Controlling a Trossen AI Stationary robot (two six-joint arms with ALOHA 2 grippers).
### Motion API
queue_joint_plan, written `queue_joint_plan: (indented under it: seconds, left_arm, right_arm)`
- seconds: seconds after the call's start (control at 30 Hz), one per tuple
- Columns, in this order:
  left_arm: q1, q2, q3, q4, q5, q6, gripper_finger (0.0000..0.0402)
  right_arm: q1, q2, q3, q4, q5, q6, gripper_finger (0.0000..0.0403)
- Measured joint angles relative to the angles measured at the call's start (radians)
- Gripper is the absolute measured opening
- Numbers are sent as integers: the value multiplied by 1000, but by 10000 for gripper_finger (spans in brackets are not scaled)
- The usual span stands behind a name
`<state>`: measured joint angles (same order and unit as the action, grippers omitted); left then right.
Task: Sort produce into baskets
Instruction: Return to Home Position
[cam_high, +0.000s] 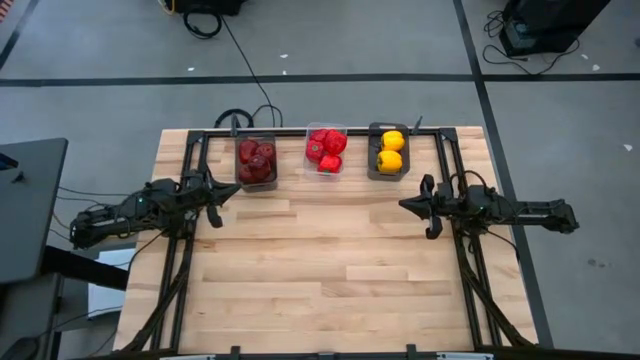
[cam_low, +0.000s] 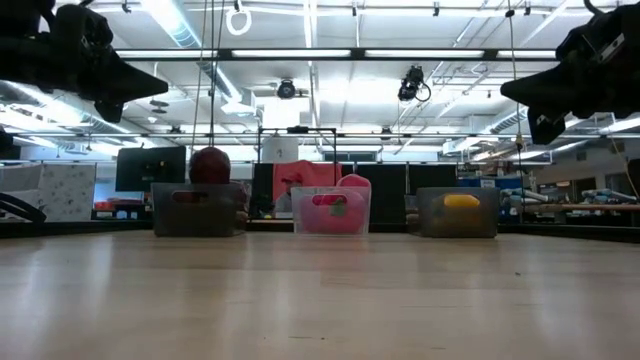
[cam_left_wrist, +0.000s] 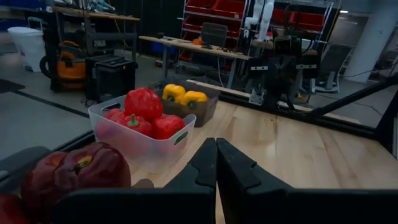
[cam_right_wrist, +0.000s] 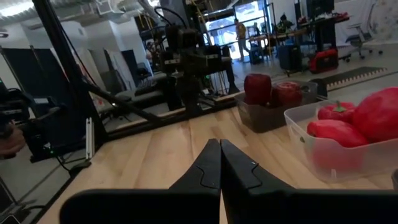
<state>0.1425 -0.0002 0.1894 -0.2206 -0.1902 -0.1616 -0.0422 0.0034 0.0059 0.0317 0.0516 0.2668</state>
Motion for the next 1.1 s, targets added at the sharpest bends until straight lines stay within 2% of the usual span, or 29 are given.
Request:
queue_joint_plan:
  seconds: [0.3, 0.57, 0.8, 1.1]
  left_arm:
    - [0, 1, -178, 243, 45, -28, 8]
    - [0, 0, -181, 248, 72, -5, 8]
    - [-2, 0, -181, 252, 70, 31, 8]
    - [-2, 0, -181, 281, 46, 69, 8]
  right_arm:
    - [2, 0, 0, 3, 0, -5, 7]
    - [3, 0, 0, 4, 20, 0, 7]
    - [10, 0, 0, 32, 37, 24, 7]
    - [28, 0, 0, 43, 56, -24, 7]
